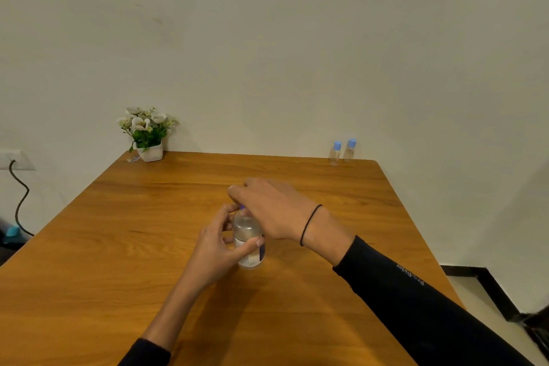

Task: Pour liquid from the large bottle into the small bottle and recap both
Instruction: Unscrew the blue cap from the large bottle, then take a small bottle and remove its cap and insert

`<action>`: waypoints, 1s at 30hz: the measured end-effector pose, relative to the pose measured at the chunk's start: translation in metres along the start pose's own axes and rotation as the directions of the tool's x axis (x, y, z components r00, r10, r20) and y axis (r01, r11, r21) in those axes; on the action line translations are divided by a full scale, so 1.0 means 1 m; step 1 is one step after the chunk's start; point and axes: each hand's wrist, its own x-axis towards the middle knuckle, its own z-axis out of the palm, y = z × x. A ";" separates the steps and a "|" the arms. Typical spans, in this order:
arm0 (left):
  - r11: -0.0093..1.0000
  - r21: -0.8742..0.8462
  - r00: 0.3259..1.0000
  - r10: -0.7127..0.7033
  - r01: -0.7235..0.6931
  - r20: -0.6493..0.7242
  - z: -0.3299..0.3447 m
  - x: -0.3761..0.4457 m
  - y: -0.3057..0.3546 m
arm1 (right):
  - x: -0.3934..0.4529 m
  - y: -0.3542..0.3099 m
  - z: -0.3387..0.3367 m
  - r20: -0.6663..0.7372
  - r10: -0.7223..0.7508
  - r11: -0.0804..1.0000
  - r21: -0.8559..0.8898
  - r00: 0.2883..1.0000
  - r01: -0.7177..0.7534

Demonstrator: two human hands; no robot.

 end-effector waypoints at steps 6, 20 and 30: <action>0.999 -0.038 1.000 -0.013 0.013 0.023 -0.003 0.000 0.000 | -0.012 0.021 -0.005 -0.157 -0.001 0.949 0.310 0.988 0.051; 0.978 -0.080 0.981 -0.193 0.190 -0.028 -0.027 0.036 -0.030 | -0.039 0.078 0.111 -0.199 0.552 0.677 0.675 0.809 -0.295; 0.974 0.139 0.981 -0.186 0.177 0.061 -0.020 0.073 -0.053 | -0.043 0.109 0.167 -0.035 0.542 0.636 0.671 0.840 -0.382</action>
